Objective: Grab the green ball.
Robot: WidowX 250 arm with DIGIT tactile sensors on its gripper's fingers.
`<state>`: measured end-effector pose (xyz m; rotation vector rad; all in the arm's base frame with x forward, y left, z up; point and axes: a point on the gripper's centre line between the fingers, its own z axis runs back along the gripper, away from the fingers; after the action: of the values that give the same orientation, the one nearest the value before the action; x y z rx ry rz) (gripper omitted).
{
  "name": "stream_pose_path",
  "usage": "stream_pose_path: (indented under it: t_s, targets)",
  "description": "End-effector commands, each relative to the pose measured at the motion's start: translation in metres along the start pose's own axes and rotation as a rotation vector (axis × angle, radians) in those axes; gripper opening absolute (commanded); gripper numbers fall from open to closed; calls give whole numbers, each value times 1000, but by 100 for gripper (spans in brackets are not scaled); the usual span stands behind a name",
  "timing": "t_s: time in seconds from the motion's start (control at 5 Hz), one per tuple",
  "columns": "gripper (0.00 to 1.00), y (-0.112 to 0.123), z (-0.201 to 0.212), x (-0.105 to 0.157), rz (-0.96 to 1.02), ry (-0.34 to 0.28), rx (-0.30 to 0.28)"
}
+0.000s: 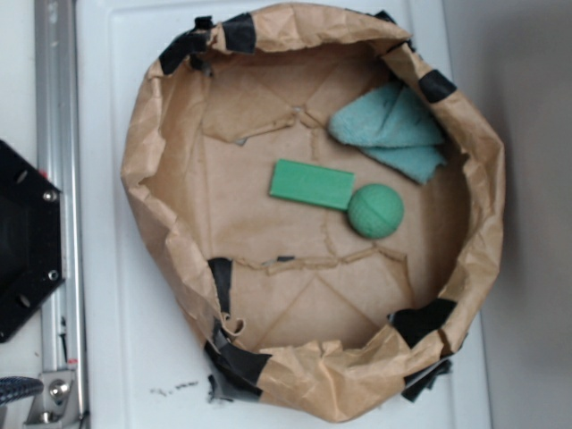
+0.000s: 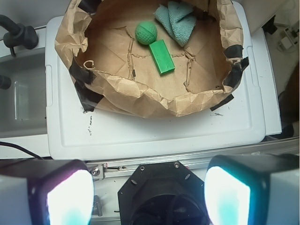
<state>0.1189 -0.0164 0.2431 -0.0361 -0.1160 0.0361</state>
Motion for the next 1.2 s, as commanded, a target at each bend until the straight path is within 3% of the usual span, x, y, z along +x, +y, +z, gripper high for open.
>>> stream_pose_path:
  t_s: [0.0,0.2,0.4,0.6,0.8,1.0]
  targets:
    - [100,0,0,0,0,0,0]
    - [100,5,-43,45,-125,-144,74]
    - [100,8,-67,89,-118,-212,20]
    - [100,7,-90,124,-142,-184,-38]
    - [100,4,-134,152,-140,-139,-39]
    - [100,5,-179,165,-170,-109,0]
